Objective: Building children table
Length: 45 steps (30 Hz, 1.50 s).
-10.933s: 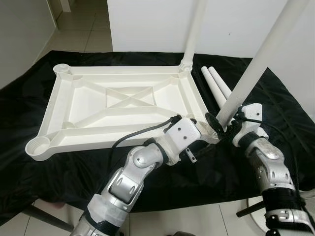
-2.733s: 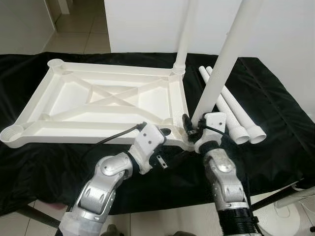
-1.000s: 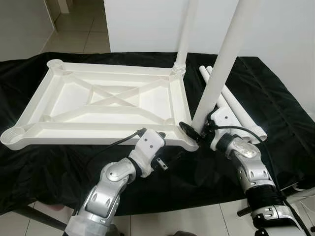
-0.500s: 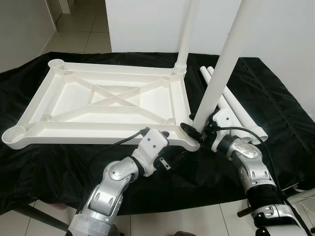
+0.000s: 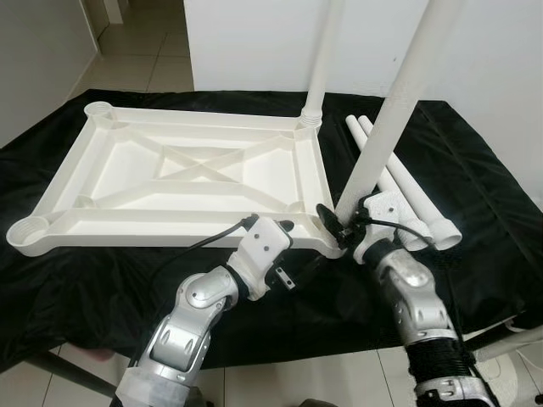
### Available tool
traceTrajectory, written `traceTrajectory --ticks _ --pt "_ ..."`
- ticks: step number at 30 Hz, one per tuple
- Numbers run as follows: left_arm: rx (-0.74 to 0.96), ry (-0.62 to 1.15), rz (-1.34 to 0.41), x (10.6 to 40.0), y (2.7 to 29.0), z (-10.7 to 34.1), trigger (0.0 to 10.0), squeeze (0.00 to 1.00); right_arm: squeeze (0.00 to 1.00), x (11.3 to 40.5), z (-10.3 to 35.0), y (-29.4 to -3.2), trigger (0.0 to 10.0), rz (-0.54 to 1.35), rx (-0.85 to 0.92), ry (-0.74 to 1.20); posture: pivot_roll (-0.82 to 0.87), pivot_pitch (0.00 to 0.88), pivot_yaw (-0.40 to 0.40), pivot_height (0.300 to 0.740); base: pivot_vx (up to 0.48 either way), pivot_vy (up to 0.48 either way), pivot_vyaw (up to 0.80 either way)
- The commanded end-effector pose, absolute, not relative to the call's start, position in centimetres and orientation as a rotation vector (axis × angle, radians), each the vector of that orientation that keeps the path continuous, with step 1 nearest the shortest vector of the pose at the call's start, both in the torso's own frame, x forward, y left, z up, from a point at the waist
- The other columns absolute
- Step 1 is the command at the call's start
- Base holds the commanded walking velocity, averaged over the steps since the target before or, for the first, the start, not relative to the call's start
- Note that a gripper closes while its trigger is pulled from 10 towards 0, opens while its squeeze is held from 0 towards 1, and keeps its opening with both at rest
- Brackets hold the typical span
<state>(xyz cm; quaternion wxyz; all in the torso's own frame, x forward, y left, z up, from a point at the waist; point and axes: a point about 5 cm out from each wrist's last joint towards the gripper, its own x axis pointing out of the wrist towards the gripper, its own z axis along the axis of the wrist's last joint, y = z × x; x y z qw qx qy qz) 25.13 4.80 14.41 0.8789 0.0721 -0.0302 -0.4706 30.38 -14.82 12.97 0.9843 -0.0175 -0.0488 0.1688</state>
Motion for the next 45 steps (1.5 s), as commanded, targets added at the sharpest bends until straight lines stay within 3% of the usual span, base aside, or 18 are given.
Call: traceTrajectory --ticks 1,5,9,16,17,24,25,27,28,34,36,45 --pt "0.137 -0.080 -0.930 25.3 4.9 14.9 10.0 0.00 0.00 29.7 12.3 -13.5 10.0 0.179 -0.003 -0.047 -0.06 0.000 -0.041 0.740 0.000 0.000 0.00" --pt "0.135 -0.082 -0.924 25.2 5.1 15.0 10.0 0.00 0.00 29.2 12.1 -11.3 10.0 0.068 0.059 -0.005 -0.06 0.005 -0.041 0.740 0.000 0.000 0.00" --pt "0.126 -0.080 -0.922 25.1 5.1 15.1 10.0 0.00 0.00 28.9 12.3 -10.4 10.0 0.075 0.061 -0.004 -0.07 0.008 -0.039 0.740 0.000 0.000 0.00" --pt "0.122 -0.080 -0.925 25.3 5.1 15.3 10.0 0.00 0.02 28.9 12.7 -11.1 10.0 0.063 0.048 -0.013 -0.07 0.010 -0.040 0.740 0.000 0.000 0.00" --pt "0.121 -0.081 -0.926 25.3 5.0 15.4 10.0 0.00 1.00 28.8 12.8 -11.3 10.0 0.067 0.063 -0.015 -0.07 0.010 -0.038 0.740 0.000 0.000 0.00" --pt "0.116 -0.082 -0.929 25.2 5.0 15.5 10.0 0.00 1.00 28.7 13.8 -12.6 10.0 0.133 0.040 -0.064 -0.07 0.010 -0.036 0.740 0.000 0.000 0.00" --pt "0.116 -0.081 -0.931 25.1 5.0 15.5 10.0 0.00 0.87 28.7 13.8 -13.2 10.0 0.178 0.035 -0.049 -0.07 0.009 -0.034 0.740 0.000 0.000 0.00" --pt "0.116 -0.080 -0.935 25.1 4.9 15.6 10.0 0.00 0.87 28.7 13.7 -13.9 10.0 0.234 0.032 -0.029 -0.07 0.009 -0.034 0.740 0.000 0.000 0.00" --pt "0.116 -0.080 -0.936 25.1 4.9 15.6 10.0 0.00 0.00 28.7 13.8 -14.4 10.0 0.293 0.006 -0.031 -0.08 0.007 -0.033 0.740 0.000 0.000 0.00" --pt "0.118 -0.083 -0.938 25.3 4.9 15.7 10.0 0.00 0.00 28.9 14.1 -15.4 10.0 0.456 -0.054 -0.039 -0.08 0.000 -0.030 0.740 0.000 0.000 0.00" --pt "0.118 -0.090 -0.937 25.6 4.9 15.8 10.0 0.00 0.00 29.6 14.5 -15.9 10.0 0.593 -0.085 -0.047 -0.07 0.000 -0.027 0.740 0.000 0.000 0.00" --pt "0.112 -0.104 -0.931 25.6 4.5 16.3 10.0 0.00 0.00 31.1 13.9 -15.2 10.0 0.749 -0.132 -0.002 -0.06 0.000 -0.026 0.740 0.000 0.000 0.00"
